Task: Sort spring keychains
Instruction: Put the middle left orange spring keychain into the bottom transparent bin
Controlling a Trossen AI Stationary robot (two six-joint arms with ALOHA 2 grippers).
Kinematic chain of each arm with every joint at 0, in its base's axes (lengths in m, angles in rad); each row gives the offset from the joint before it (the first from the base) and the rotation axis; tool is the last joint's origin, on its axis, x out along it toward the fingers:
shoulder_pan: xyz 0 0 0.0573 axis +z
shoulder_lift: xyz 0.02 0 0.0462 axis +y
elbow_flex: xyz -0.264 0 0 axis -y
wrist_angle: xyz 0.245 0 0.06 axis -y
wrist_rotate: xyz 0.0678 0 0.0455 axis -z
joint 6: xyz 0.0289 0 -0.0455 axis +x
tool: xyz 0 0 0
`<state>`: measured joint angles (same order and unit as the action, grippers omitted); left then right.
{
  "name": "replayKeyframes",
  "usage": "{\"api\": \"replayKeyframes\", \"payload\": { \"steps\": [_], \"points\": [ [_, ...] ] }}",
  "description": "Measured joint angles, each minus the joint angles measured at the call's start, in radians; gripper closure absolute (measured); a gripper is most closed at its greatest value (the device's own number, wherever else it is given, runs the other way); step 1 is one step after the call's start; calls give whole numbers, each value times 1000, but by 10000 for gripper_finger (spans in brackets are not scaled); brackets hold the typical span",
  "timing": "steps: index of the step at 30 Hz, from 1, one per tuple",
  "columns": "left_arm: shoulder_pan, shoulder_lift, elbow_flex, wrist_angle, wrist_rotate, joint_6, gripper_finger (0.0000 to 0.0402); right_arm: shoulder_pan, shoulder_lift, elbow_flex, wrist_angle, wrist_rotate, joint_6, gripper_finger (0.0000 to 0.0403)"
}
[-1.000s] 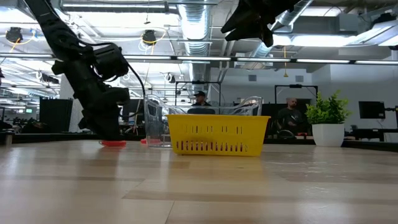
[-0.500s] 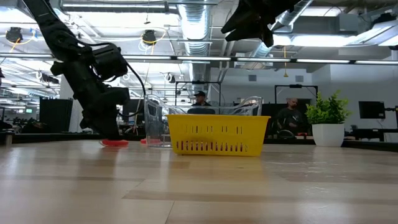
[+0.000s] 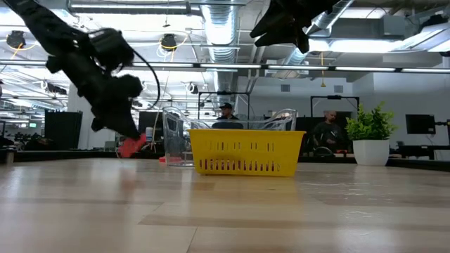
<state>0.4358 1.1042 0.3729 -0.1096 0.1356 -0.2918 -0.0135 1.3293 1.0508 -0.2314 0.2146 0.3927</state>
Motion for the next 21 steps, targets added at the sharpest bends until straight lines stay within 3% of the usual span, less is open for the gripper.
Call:
{"api": "replayKeyframes", "payload": {
  "steps": [11,21],
  "points": [
    [2,-239,1,72,-4,-7,389,-2,0,0,-1,0,-1,296],
    [1,-252,3,349,46,2,388,-2,0,0,-31,0,-1,296]
  ]
}}
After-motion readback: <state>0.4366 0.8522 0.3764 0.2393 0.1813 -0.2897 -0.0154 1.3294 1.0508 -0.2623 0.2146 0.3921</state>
